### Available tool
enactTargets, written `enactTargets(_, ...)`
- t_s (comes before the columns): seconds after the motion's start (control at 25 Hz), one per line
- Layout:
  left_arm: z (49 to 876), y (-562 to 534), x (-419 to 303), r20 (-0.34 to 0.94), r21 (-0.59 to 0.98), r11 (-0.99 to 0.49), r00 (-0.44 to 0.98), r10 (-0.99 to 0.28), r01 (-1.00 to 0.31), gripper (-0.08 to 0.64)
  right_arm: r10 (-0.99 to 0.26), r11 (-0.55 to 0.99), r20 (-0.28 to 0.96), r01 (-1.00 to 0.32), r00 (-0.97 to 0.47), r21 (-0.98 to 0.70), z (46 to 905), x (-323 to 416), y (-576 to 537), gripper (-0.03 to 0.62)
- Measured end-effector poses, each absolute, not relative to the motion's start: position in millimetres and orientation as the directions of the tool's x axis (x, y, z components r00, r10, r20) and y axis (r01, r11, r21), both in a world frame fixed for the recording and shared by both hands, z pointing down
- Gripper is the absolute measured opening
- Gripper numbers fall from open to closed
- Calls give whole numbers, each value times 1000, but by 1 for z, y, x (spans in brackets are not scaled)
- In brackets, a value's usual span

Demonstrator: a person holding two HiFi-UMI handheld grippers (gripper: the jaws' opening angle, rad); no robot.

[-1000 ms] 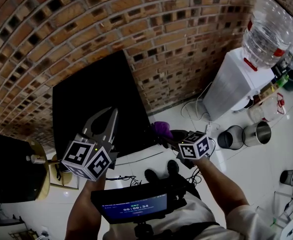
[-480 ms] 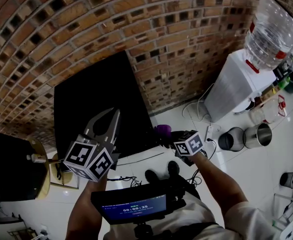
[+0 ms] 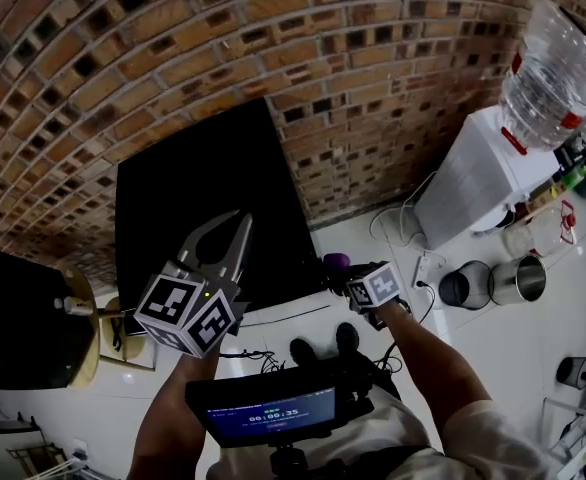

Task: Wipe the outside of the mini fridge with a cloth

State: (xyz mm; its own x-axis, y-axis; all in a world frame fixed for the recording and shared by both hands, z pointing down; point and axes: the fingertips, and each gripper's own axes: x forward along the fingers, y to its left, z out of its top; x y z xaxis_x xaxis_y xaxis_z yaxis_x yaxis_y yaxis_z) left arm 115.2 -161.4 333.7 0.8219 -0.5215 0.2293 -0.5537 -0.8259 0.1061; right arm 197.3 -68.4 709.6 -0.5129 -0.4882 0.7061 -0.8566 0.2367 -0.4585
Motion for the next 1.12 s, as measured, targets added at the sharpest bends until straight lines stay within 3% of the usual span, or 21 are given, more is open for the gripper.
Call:
enactTargets(0.32, 334, -163, 117, 220, 107, -826, 823, -523, -553, 8, -470, 206, 783, -913, -408, -352, 733, 204, -72, 109)
enactTargets(1.12, 335, -164, 116, 223, 107, -825, 822, -524, -554, 8, -407, 230, 843, -932, -352, -279, 743, 200, -77, 109)
